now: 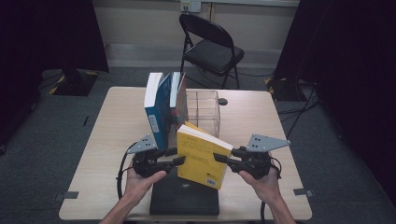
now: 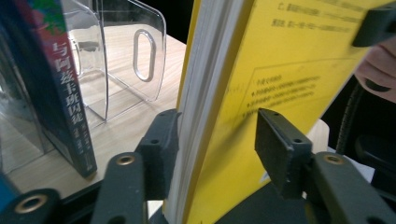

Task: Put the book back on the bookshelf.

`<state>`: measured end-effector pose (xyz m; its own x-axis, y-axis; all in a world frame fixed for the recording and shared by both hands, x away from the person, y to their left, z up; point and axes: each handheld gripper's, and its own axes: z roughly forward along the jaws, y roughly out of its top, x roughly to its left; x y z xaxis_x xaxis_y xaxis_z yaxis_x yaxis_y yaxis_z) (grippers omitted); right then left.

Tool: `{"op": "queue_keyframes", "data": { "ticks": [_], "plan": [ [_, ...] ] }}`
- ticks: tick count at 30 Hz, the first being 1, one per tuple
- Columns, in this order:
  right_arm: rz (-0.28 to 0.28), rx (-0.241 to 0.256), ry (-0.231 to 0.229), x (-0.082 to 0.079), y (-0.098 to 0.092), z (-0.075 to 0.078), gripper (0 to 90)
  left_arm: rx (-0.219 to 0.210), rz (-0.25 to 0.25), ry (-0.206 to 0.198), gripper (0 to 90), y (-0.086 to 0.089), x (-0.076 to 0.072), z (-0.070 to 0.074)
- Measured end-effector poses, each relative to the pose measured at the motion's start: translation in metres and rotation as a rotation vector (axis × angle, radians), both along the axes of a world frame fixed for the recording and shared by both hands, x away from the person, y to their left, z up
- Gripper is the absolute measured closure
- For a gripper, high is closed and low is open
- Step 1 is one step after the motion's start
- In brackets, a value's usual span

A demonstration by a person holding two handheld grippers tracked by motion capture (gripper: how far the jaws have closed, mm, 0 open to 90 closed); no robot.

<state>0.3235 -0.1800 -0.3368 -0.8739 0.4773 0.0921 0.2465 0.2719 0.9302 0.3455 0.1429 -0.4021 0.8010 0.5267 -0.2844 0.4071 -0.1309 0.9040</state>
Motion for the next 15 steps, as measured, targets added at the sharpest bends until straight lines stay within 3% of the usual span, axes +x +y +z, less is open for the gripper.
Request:
{"op": "queue_keyframes", "data": {
  "ticks": [5, 15],
  "plan": [
    [0.02, -0.016, 0.007, 0.0, 0.002, 0.003, 72.9, -0.017, -0.038, 0.006, 42.5, -0.01, 0.007, -0.001],
    [0.039, -0.085, 0.036, 0.005, 0.015, 0.011, 69.8, -0.001, -0.031, -0.005, 41.0, -0.014, 0.005, 0.002]
  ]
}}
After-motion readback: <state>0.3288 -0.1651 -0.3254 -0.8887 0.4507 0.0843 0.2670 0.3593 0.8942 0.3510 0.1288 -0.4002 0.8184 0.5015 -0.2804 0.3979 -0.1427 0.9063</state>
